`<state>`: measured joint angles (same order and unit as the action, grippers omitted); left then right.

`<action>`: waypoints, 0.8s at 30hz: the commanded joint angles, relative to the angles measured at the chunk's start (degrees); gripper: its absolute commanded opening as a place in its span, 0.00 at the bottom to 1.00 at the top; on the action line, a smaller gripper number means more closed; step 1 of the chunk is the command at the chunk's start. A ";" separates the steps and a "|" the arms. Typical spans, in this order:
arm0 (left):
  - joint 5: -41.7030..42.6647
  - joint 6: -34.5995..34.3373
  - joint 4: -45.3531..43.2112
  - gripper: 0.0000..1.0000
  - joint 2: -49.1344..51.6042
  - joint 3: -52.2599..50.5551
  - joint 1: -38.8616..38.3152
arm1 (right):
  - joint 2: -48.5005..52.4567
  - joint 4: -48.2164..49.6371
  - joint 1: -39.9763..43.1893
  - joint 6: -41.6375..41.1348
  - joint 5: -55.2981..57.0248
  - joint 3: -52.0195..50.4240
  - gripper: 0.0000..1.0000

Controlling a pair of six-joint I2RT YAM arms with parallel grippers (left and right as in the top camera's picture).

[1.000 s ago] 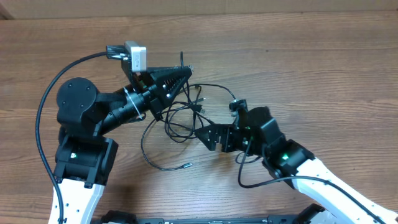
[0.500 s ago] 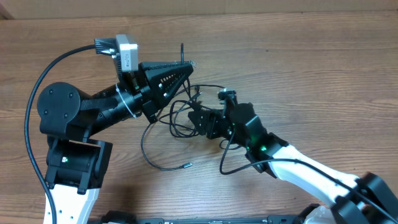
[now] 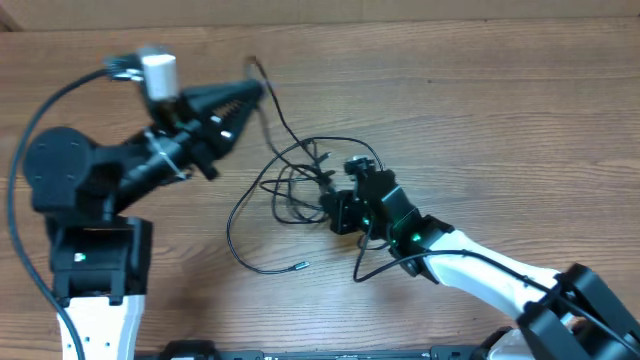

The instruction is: Untangle cables

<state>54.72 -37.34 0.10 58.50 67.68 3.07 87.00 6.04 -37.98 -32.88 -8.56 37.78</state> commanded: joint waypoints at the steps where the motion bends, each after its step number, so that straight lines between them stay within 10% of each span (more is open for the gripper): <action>1: 4.70 0.46 1.81 0.04 -0.98 1.77 7.39 | -5.22 -6.34 6.25 1.92 6.47 0.57 0.04; 19: 7.19 7.89 22.16 0.04 -0.81 1.77 25.68 | -13.22 -30.47 25.77 1.88 0.72 0.55 0.16; 24: 7.26 7.89 22.91 0.04 -0.76 1.77 25.68 | -13.22 -31.93 25.77 1.86 -0.15 0.55 0.46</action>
<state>62.89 -31.16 22.98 58.50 67.70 28.27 73.78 -25.76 -12.36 -30.89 -8.67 38.52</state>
